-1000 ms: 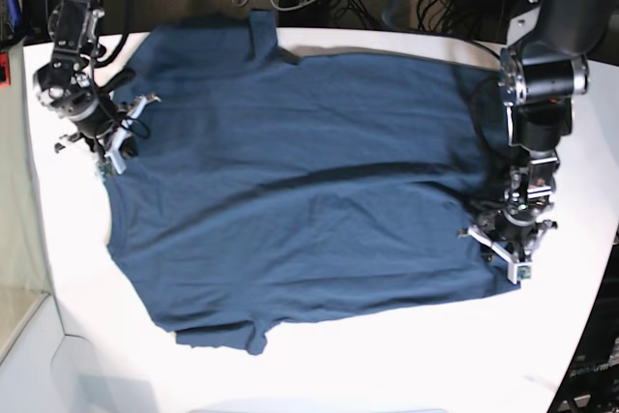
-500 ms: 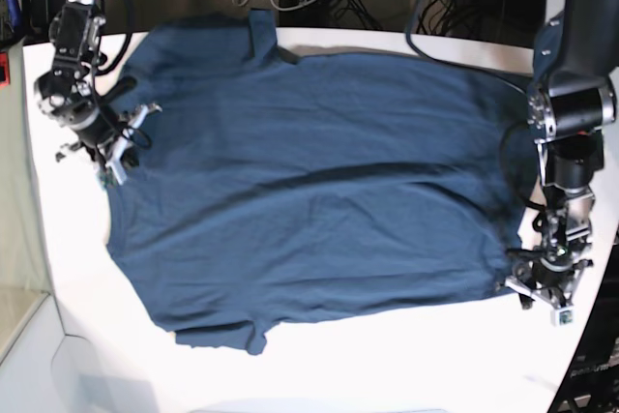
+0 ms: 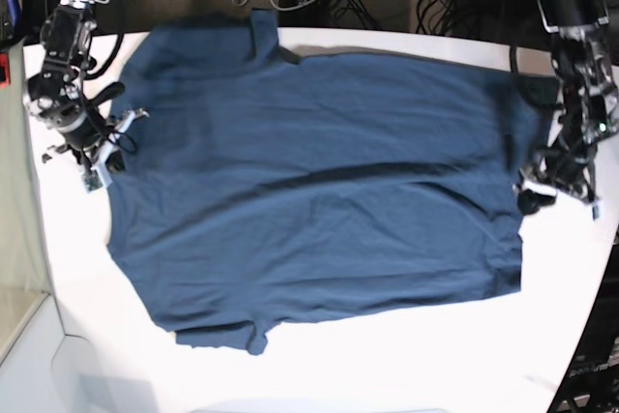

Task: Layout the t-shirt on the table in an organized manner, then fold the t-shirt properly
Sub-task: 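Pull the shirt corners outward with both grippers to spread it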

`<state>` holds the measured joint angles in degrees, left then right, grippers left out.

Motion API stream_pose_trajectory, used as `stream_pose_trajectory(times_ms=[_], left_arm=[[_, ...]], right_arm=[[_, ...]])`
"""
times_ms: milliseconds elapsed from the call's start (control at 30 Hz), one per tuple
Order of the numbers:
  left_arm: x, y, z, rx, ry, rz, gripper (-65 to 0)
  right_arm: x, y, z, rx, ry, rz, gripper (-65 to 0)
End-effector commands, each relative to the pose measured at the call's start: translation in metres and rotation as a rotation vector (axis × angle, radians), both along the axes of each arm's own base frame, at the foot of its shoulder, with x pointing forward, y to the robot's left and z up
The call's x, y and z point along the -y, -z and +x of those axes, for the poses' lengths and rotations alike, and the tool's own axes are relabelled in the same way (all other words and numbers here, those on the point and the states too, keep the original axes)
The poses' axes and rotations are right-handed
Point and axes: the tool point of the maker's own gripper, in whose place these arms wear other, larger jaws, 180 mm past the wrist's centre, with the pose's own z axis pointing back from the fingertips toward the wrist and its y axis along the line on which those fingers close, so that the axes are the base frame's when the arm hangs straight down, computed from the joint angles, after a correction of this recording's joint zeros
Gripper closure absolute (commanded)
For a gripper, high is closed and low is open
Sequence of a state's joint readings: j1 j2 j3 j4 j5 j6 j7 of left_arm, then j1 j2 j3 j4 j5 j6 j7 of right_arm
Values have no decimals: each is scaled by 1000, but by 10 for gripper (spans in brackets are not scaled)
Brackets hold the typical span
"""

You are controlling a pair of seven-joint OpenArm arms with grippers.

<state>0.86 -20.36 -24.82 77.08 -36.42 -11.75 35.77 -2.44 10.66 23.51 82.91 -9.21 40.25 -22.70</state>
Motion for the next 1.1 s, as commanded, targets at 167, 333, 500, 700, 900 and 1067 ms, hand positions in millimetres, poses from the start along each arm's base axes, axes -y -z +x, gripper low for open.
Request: stream_pose_trajectory(times_ms=[167, 333, 500, 700, 900, 1067], left_arm=[[0, 31, -29, -86, -19, 81, -224], [-10, 58, -67, -193, -58, 112, -224], [-28, 83, -128, -351, -105, 91, -224], [-39, 83, -145, -353, -140, 108, -225], [-38, 69, -140, -317, -124, 134, -225], [-31, 38, -121, -220, -100, 153, -225]], right_arm=[[9, -10, 2, 40, 15, -6, 0], [11, -13, 4, 48, 17, -8, 0], [12, -16, 7, 57, 16, -12, 0], [9, -15, 7, 58, 13, -5, 0], [3, -14, 8, 61, 13, 10, 0], [1, -42, 28, 142, 4, -5, 0]])
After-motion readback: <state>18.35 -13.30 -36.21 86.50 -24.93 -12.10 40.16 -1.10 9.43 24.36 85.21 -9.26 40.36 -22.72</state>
